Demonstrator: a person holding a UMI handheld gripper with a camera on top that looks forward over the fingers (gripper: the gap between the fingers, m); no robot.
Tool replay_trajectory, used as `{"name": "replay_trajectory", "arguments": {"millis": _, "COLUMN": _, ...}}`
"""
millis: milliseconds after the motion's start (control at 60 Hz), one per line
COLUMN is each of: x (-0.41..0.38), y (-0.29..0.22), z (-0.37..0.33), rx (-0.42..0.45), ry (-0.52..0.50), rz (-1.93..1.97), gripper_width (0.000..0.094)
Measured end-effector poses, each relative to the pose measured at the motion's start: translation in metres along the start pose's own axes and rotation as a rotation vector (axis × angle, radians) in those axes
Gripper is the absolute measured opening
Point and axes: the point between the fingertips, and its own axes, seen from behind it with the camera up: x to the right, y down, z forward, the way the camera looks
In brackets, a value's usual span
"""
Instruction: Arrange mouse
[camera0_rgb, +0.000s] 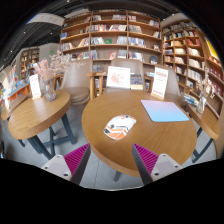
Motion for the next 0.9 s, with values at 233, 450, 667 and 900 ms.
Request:
{"name": "replay_trajectory", "arguments": {"millis": 233, "x": 0.002, "y": -0.012, "z": 0.055, "rx": -0.011, "ry": 0.022, "rz": 0.015, "gripper_width": 0.0856}}
{"name": "replay_trajectory", "arguments": {"millis": 450, "x": 0.004, "y": -0.032, "z": 0.095, "rx": -0.026, "ry": 0.030, "rz": 0.045, "gripper_width": 0.0859}}
{"name": "replay_trajectory", "arguments": {"millis": 667, "x": 0.000, "y": -0.051, "z": 0.131, "rx": -0.054, "ry": 0.012, "rz": 0.048, "gripper_width": 0.0855}}
{"name": "replay_trajectory", "arguments": {"millis": 900, "x": -0.001, "y": -0.062, "z": 0.147, "rx": -0.081, "ry": -0.007, "rz": 0.046, "gripper_width": 0.0795}}
